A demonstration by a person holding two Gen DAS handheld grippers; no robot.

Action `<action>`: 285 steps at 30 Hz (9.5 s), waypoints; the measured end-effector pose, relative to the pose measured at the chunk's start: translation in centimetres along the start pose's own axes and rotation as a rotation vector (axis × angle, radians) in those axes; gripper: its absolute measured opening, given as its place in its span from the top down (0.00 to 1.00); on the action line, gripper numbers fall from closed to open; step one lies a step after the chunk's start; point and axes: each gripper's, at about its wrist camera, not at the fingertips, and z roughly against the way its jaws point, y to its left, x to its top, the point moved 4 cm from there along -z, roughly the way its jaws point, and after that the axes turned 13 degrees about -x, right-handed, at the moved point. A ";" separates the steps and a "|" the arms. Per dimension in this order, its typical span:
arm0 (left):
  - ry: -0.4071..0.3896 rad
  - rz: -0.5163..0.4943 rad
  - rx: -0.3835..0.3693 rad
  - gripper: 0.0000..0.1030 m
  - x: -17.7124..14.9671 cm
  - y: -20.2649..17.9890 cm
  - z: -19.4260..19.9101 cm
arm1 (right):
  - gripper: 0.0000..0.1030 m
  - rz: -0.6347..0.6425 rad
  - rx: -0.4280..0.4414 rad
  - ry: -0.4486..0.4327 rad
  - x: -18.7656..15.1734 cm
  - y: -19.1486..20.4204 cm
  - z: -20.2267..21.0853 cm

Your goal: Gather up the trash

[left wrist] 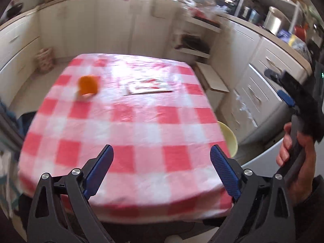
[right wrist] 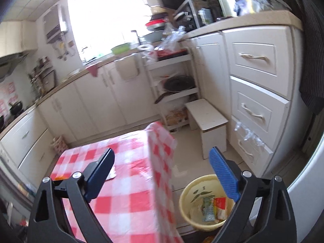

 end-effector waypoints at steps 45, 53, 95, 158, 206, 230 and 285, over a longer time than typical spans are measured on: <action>-0.117 0.094 0.089 0.08 -5.3 5.5 9.9 | 0.10 0.181 0.033 0.008 -9.4 7.9 5.7; -0.116 0.109 0.093 0.08 -5.4 5.9 9.8 | 0.10 0.184 0.034 0.007 -9.4 7.9 5.8; -0.111 0.111 0.096 0.08 -5.6 6.2 9.8 | 0.10 0.207 0.041 -0.016 -9.4 8.5 6.3; -0.112 0.117 0.098 0.08 -5.8 7.1 10.1 | 0.09 0.216 0.051 -0.025 -9.5 8.9 6.7; -0.102 0.124 0.107 0.08 -6.3 7.3 9.9 | 0.09 0.215 0.050 -0.028 -9.4 8.9 6.7; -0.101 0.124 0.106 0.08 -6.2 7.4 10.0 | 0.09 0.215 0.051 -0.029 -9.4 8.8 6.8; -0.098 0.127 0.106 0.08 -6.3 7.4 10.0 | 0.09 0.211 0.047 -0.036 -8.8 8.2 7.0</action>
